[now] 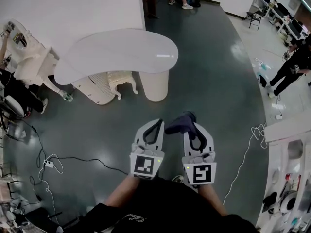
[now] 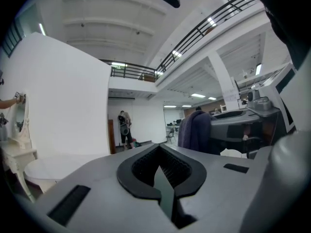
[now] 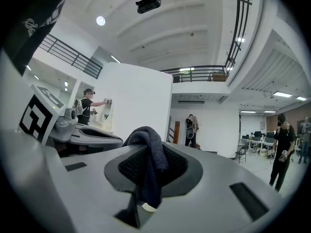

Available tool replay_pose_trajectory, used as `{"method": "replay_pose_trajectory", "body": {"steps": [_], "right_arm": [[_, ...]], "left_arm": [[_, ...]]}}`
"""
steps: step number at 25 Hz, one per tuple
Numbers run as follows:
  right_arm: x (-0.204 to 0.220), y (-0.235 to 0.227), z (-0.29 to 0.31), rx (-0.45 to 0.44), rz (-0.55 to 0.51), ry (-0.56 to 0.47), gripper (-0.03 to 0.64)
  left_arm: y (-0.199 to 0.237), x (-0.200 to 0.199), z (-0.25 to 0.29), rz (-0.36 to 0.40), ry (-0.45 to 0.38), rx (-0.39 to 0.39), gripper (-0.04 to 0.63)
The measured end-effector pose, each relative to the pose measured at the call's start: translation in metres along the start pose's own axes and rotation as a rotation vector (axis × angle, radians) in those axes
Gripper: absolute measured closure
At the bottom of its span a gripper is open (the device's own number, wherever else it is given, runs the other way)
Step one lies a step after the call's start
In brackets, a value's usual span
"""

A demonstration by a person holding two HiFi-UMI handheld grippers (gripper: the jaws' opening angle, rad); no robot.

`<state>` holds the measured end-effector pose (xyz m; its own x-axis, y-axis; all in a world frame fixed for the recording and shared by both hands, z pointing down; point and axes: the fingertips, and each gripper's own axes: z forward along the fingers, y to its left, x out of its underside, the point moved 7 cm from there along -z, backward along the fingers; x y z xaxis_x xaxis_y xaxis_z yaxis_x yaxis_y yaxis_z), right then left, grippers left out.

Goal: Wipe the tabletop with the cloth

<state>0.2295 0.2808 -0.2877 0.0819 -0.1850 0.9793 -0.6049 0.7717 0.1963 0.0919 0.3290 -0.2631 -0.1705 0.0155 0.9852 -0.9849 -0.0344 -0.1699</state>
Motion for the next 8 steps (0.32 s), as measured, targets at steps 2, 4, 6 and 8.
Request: {"method": "replay_pose_trajectory", "body": {"steps": [2,4,6,8], "right_arm": [[-0.002,-0.002,-0.008,-0.012,0.008,-0.004,0.555],[-0.004,-0.003,-0.013,-0.024,0.000,-0.013,0.555],[-0.007,-0.004,-0.016,-0.035,-0.010,-0.031,0.555],[-0.009,-0.005,-0.018,-0.045,-0.017,-0.051,0.555]], "left_arm": [[-0.009,-0.005,-0.007,0.008,0.003,-0.004,0.592],[-0.016,-0.006,-0.013,-0.014,0.006,-0.014,0.592],[-0.022,-0.006,-0.019,-0.052,-0.014,-0.037,0.592],[-0.026,-0.010,-0.022,-0.073,-0.046,-0.061,0.592]]}}
